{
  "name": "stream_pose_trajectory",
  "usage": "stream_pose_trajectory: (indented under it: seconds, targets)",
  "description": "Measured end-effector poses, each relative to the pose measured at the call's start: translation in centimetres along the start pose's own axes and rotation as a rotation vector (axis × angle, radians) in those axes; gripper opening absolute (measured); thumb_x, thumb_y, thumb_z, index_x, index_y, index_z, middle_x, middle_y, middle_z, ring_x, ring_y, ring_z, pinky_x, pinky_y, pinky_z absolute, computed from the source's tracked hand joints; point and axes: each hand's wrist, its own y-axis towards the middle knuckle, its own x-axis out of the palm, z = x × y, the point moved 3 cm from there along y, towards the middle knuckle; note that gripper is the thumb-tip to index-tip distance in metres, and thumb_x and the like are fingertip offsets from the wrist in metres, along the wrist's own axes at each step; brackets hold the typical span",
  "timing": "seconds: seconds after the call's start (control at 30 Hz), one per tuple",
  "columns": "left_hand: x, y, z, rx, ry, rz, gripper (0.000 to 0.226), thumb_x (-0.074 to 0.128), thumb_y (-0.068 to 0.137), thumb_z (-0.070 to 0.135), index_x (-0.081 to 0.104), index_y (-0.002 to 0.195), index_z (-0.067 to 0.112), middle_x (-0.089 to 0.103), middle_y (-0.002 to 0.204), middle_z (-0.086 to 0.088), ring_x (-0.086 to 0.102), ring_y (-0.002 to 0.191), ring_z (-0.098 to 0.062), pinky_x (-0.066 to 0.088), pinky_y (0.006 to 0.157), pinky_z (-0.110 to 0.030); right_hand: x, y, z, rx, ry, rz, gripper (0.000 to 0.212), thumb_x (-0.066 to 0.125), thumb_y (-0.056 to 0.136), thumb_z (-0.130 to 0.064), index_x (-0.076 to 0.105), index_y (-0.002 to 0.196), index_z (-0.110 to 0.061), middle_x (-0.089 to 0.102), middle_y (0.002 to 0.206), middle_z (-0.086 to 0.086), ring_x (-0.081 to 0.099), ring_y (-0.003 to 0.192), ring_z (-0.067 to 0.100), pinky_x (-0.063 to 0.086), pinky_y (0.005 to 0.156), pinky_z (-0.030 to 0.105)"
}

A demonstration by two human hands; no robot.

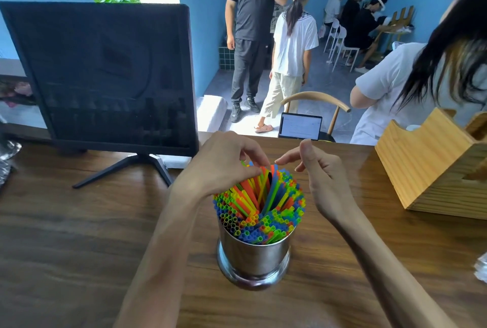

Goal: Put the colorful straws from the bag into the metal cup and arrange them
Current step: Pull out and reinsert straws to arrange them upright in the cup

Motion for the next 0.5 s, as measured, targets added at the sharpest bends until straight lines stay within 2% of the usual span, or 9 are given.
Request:
stream_pose_trajectory:
  seconds: [0.1, 0.17, 0.23, 0.33, 0.43, 0.5]
  targets:
    - [0.0, 0.0, 0.1, 0.004, 0.016, -0.021, 0.014, 0.081, 0.085, 0.030, 0.080, 0.095, 0.041, 0.069, 0.084, 0.025, 0.053, 0.084, 0.014, 0.038, 0.064, -0.013, 0.0, 0.0, 0.1, 0.007, -0.011, -0.008, 0.060, 0.031, 0.098, -0.070, 0.077, 0.082, -0.034, 0.074, 0.091, -0.015, 0.064, 0.091, 0.000, 0.042, 0.076, 0.006]
    - [-0.1, 0.0, 0.1, -0.009, 0.039, -0.028, 0.014, 0.082, 0.084, 0.032, 0.081, 0.095, 0.041, 0.065, 0.081, 0.028, 0.051, 0.085, 0.020, 0.036, 0.060, -0.008, 0.0, 0.0, 0.2, 0.019, -0.025, -0.010, 0.062, 0.030, 0.097, -0.073, 0.077, 0.082, -0.034, 0.074, 0.091, -0.014, 0.064, 0.092, 0.002, 0.043, 0.077, 0.011]
    - [-0.3, 0.0, 0.3, -0.004, 0.051, -0.024, 0.013, 0.082, 0.084, 0.032, 0.082, 0.094, 0.040, 0.064, 0.077, 0.029, 0.052, 0.086, 0.021, 0.039, 0.058, -0.006, 0.1, -0.1, 0.3, 0.024, -0.041, -0.013, 0.063, 0.030, 0.098, -0.072, 0.077, 0.082, -0.033, 0.074, 0.091, -0.014, 0.065, 0.093, 0.005, 0.044, 0.078, 0.021]
    - [-0.3, -0.3, 0.8, 0.028, 0.066, 0.001, 0.009, 0.082, 0.084, 0.036, 0.083, 0.092, 0.041, 0.062, 0.073, 0.031, 0.052, 0.088, 0.023, 0.040, 0.060, -0.003, 0.1, -0.1, 0.3, 0.031, -0.052, -0.024, 0.059, 0.032, 0.100, -0.067, 0.077, 0.083, -0.032, 0.074, 0.091, -0.012, 0.065, 0.094, 0.008, 0.043, 0.079, 0.025]
    - [-0.2, -0.7, 1.4, 0.057, 0.089, 0.018, 0.008, 0.079, 0.086, 0.036, 0.081, 0.092, 0.042, 0.061, 0.076, 0.031, 0.053, 0.090, 0.016, 0.039, 0.068, -0.010, 0.1, -0.1, 0.5, 0.041, -0.057, -0.040, 0.056, 0.032, 0.100, -0.063, 0.077, 0.083, -0.034, 0.073, 0.091, -0.010, 0.066, 0.092, 0.009, 0.043, 0.077, 0.018]
    - [-0.1, -1.1, 1.8, 0.077, 0.124, 0.024, 0.010, 0.076, 0.086, 0.038, 0.079, 0.093, 0.046, 0.064, 0.083, 0.028, 0.052, 0.093, 0.003, 0.048, 0.077, -0.026, 0.2, -0.2, 0.5, 0.040, -0.061, -0.047, 0.055, 0.032, 0.101, -0.062, 0.076, 0.083, -0.035, 0.073, 0.091, -0.009, 0.066, 0.091, 0.010, 0.044, 0.075, 0.013]
